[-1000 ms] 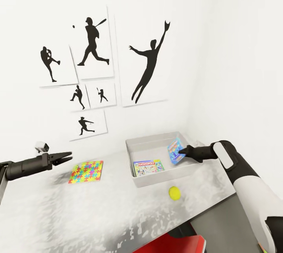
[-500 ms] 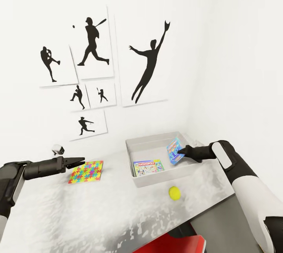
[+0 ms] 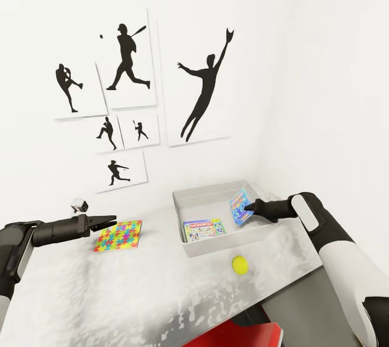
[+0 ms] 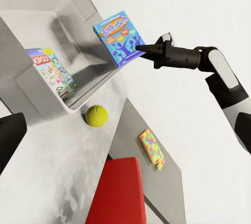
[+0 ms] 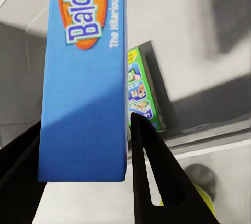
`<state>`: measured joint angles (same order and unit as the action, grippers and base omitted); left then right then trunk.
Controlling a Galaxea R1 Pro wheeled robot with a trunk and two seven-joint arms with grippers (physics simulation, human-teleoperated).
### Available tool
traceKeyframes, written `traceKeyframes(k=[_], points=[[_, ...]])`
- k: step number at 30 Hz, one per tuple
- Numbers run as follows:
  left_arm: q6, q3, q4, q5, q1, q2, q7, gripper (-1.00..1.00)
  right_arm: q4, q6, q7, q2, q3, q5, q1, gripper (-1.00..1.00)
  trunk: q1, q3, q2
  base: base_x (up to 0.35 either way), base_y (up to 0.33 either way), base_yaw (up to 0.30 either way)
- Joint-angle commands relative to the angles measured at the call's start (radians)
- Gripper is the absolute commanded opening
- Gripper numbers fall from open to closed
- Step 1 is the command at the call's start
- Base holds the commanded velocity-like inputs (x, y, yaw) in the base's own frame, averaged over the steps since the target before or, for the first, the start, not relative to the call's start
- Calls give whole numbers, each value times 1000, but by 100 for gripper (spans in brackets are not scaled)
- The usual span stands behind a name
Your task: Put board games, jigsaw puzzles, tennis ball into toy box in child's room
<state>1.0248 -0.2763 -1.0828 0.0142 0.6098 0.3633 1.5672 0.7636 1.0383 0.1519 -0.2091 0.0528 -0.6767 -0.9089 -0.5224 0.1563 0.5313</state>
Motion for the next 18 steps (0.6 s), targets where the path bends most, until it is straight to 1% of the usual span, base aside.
traceKeyframes(k=[1,7,13,18], points=[[11,0,0,0,1,0,4,100,0,2,11,-1,2,9,-1,-100,0,2,2,0,0,0],[11,1,0,-1,1,0,4,100,0,1,9,-1,2,11,-6,-100,0,7,2,0,0,0],[10,2,0,-1,1,0,4,100,1,-29,11,0,2,10,-10,-100,0,16,2,0,0,0],[11,2,0,-1,1,0,4,100,1,-34,11,0,1,10,-11,-100,0,24,2,0,0,0]])
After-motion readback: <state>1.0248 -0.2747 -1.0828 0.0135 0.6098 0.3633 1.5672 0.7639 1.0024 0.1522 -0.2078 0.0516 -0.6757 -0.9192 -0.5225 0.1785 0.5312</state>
